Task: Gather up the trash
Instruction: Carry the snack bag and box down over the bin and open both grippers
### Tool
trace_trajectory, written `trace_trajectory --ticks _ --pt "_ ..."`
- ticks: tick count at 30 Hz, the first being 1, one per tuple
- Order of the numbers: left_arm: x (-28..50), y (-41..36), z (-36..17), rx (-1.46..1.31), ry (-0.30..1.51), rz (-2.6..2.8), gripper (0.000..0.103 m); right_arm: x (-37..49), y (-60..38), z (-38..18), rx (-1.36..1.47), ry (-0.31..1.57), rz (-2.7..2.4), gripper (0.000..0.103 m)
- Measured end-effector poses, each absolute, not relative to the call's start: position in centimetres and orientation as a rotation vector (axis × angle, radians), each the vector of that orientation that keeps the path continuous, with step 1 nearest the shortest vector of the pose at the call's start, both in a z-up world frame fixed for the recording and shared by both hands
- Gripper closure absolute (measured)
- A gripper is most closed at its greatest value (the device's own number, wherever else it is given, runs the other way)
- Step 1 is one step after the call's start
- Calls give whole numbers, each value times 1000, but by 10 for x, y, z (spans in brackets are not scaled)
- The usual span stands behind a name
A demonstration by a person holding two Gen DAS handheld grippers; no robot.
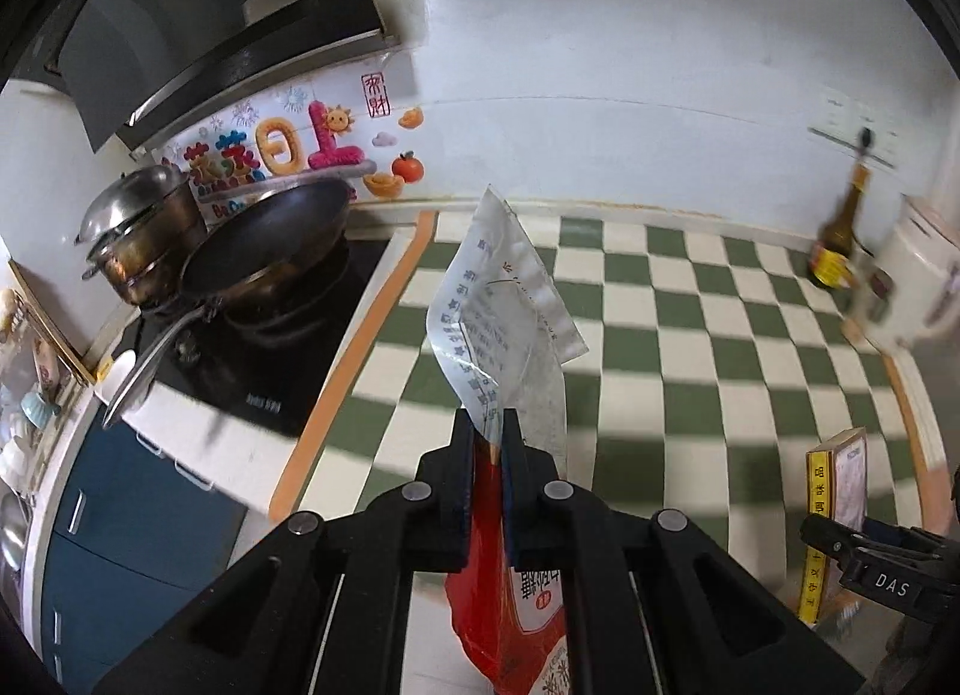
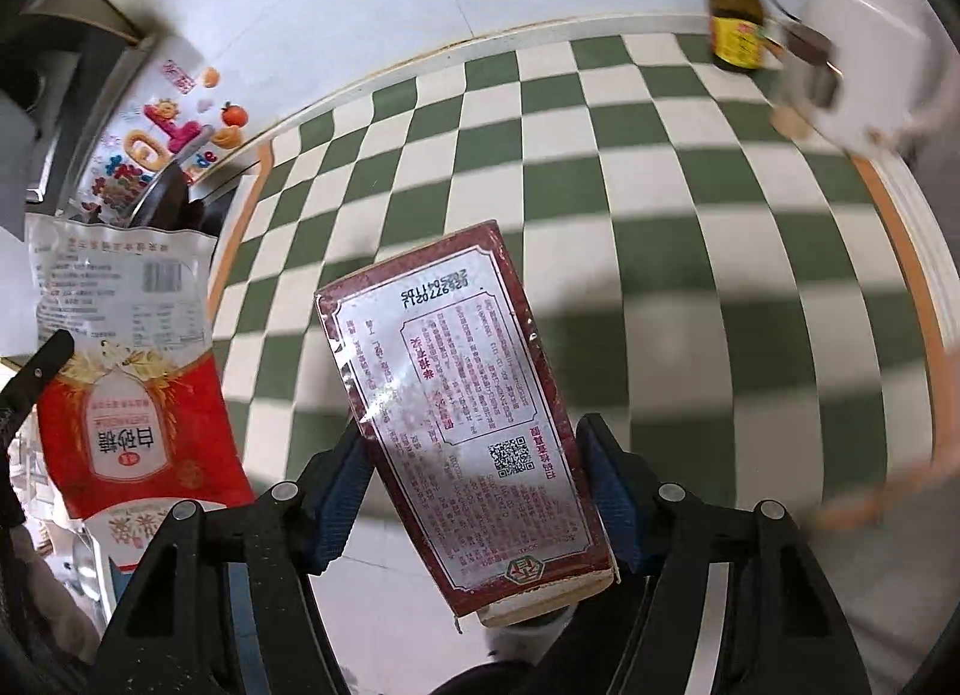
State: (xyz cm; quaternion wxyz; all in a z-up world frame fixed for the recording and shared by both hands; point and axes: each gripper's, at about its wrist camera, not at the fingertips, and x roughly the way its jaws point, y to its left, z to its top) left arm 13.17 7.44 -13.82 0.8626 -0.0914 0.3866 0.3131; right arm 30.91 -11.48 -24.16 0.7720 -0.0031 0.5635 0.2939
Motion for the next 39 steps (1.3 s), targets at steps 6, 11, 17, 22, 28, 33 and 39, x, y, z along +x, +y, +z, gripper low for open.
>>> trace_trajectory --ticks 6,11,17,22,28,33,39 --pt "62 57 -162 -173 889 575 98 200 -148 -248 57 1264 596 34" --pt "30 48 -211 -188 1013 547 98 145 -164 -280 50 1332 564 35" --pt "24 44 -326 -311 1235 511 98 117 -174 -356 2 1445 544 35" --pt "37 38 -465 -472 1417 449 98 107 -183 -454 -25 1515 519 36" --pt "59 20 -637 -527 1572 412 97 106 -198 -621 10 1631 458 36" --pt "74 2 -748 -534 1647 381 96 107 -203 -751 43 1716 434 36" --pt "78 -8 -814 -594 1699 339 87 107 -197 -848 57 1777 436 37"
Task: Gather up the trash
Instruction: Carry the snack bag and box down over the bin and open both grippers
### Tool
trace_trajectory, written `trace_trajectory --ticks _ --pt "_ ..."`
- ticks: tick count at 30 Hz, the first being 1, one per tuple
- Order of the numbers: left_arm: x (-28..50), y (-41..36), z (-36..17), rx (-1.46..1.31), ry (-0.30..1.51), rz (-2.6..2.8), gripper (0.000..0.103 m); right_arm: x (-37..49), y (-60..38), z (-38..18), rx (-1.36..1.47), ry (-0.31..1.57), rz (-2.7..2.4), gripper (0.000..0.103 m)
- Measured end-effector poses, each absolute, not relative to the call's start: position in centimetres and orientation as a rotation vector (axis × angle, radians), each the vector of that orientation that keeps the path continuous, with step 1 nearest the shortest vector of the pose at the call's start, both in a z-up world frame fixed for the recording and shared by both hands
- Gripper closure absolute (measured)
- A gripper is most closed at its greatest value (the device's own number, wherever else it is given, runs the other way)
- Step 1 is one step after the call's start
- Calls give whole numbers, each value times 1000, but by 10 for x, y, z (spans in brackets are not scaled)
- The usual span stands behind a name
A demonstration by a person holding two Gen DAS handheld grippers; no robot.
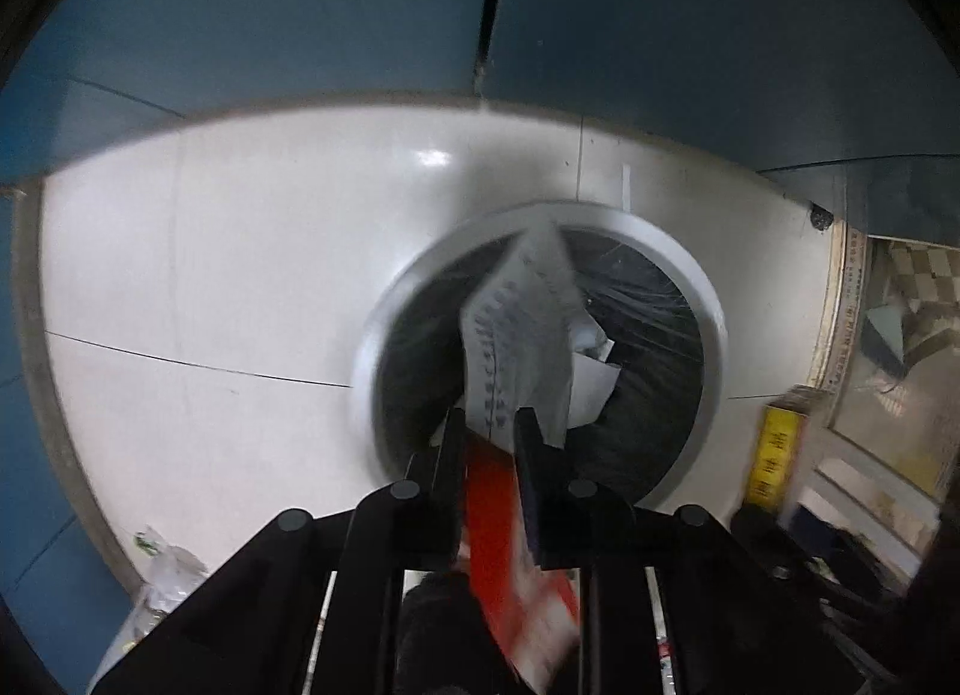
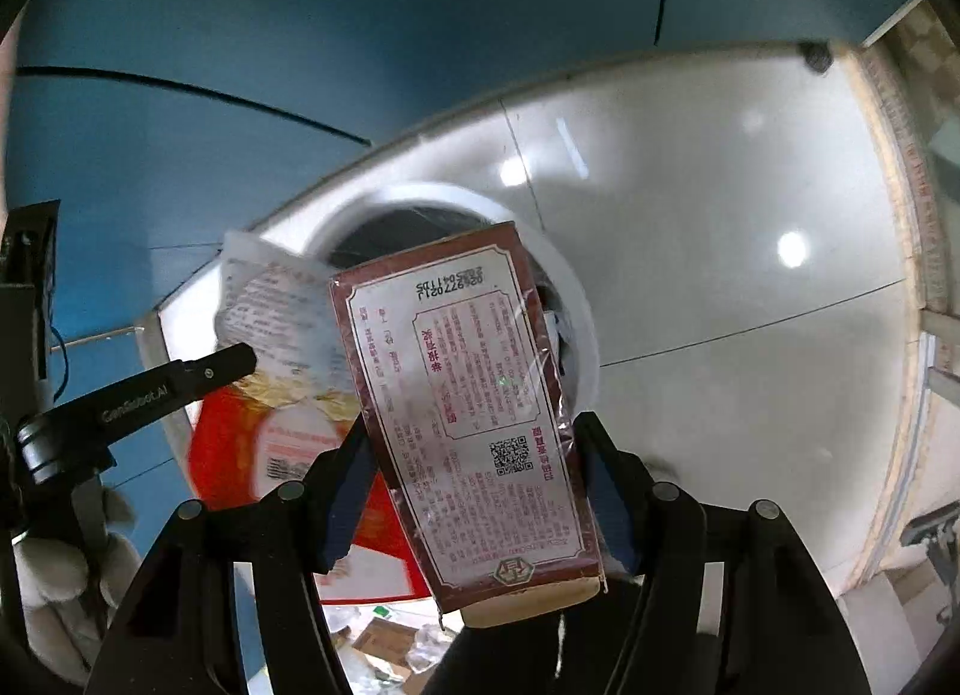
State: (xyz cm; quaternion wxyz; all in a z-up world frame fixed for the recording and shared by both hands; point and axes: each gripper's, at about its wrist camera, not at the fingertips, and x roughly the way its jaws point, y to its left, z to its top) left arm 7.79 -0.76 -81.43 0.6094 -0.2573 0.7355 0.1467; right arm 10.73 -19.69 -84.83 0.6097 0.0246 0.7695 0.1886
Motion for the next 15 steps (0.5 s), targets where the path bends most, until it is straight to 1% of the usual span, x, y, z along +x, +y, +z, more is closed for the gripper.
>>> trace_trajectory --ticks 1,2,3,4,5,6,7,8,9,10,11,12,15 --pt "75 -7 -818 -594 1696 345 87 106 -196 -859 63 1786 438 37" --pt "71 -8 -822 -588 1691 349 84 105 -194 -872 68 1798 444 37" --pt "69 -8 -823 -579 1691 355 69 102 -191 -880 69 1805 444 37" --pt "68 -1 -822 -571 1685 366 47 102 -189 -887 72 1814 446 36" --pt "68 4 -820 -565 1672 377 37 102 -189 -894 78 1826 451 36" --pt "66 5 -817 -557 1657 391 24 102 -188 -900 83 1837 452 36" --pt "63 5 -812 -553 1646 402 16 101 -186 -907 92 1851 456 35" --pt "60 6 -808 -548 1637 413 13 100 -184 -911 90 1862 458 33" --pt "58 8 -805 -536 1631 425 5 103 -182 -913 87 1867 458 21" --pt "55 10 -800 -516 1622 441 0 102 -181 -913 78 1863 454 15" --pt "53 12 -792 -499 1610 454 0 102 -179 -910 71 1850 457 6" --pt "49 11 -782 -481 1597 473 0 103 -178 -905 64 1840 459 2" --pt "38 13 -760 -444 1549 513 0 106 -182 -890 42 1810 464 1"
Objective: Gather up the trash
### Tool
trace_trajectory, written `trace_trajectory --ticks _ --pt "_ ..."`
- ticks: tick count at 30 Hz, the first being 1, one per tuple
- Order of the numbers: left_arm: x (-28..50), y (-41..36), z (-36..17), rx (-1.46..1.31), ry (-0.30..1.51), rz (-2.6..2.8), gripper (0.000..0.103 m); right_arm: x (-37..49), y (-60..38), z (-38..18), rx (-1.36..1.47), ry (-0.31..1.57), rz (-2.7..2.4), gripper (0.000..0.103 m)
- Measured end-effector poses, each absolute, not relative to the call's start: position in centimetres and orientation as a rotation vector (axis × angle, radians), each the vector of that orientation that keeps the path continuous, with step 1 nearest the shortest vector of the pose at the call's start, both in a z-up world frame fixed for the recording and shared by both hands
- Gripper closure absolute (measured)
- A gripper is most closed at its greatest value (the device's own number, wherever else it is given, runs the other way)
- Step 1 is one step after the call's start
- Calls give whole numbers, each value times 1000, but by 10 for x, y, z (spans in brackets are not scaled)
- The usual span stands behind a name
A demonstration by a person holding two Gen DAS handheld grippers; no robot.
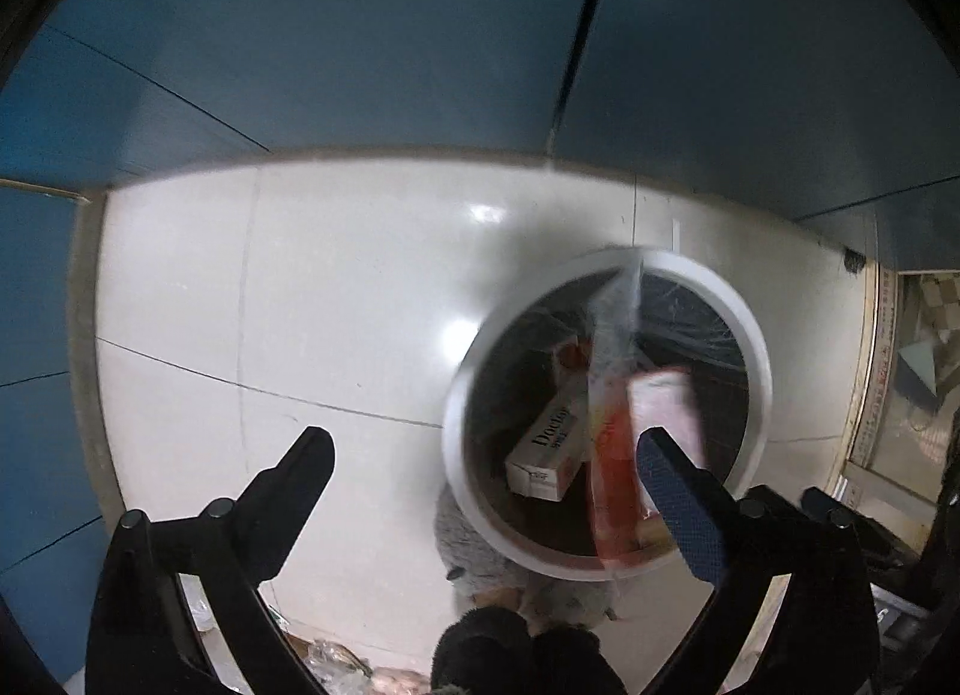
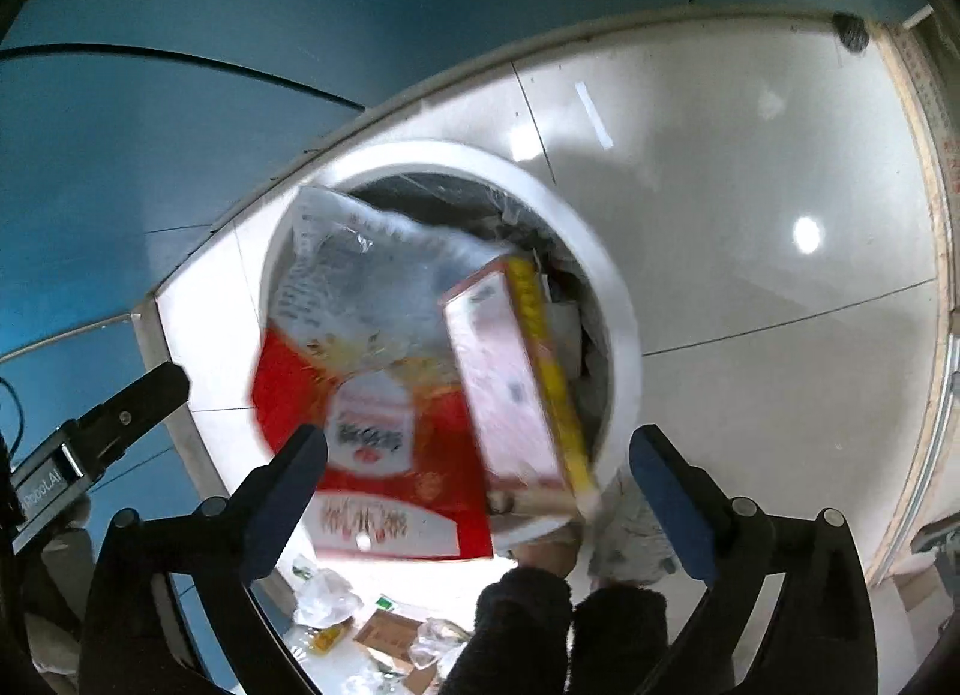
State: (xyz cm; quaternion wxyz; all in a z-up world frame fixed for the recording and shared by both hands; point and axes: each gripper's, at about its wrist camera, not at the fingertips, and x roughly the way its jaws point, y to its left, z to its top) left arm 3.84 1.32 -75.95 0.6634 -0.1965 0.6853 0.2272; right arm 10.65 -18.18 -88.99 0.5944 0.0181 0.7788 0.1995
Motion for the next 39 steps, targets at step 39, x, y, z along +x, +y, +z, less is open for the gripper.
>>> trace_trajectory --ticks 39 --pt "-116 -89 -220 -500 1161 282 0 -30 -299 -218 -76 1355 698 0"
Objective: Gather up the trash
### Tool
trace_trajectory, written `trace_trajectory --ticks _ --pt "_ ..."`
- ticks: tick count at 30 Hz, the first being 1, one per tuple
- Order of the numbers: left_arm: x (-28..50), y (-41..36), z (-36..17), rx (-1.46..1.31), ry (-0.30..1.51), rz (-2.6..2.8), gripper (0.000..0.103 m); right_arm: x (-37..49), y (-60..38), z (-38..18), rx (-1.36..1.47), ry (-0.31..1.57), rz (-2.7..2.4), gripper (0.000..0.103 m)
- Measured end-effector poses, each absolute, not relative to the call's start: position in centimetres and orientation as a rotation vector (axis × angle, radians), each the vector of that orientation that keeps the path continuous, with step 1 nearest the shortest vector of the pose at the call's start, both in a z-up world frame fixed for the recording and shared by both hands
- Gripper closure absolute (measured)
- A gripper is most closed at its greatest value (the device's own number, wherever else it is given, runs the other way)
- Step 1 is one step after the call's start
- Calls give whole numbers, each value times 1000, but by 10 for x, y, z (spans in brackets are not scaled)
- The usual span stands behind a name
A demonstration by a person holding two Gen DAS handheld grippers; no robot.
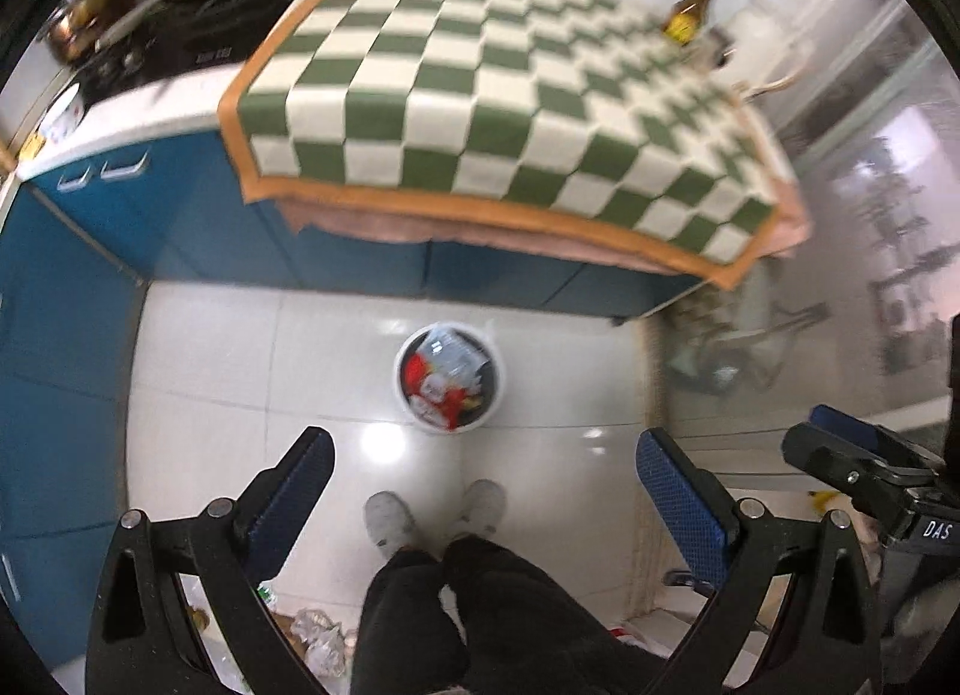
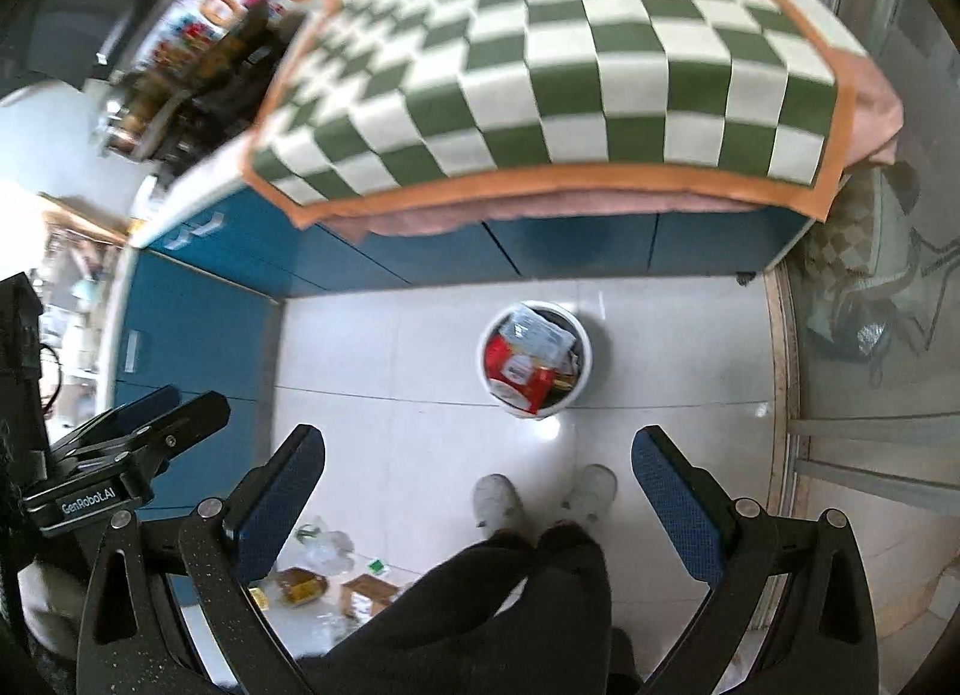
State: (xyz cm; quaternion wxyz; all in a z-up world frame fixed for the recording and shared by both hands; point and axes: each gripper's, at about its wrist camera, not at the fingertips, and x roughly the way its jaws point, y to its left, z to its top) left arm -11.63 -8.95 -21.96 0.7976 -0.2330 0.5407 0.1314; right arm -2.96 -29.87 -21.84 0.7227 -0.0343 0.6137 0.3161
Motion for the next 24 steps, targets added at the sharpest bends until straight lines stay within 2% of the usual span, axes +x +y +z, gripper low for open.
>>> trace_trajectory --ticks 7,11,24 --pt "-143 -97 -146 -523 1049 188 0 -74 -302 -120 -33 1282 794 0" --pt "-160 -101 -122 -542 1007 155 0 -92 -300 -91 -19 1265 828 0" --pt "-188 -101 -108 -593 994 133 0 -111 -297 -86 -29 1293 838 0"
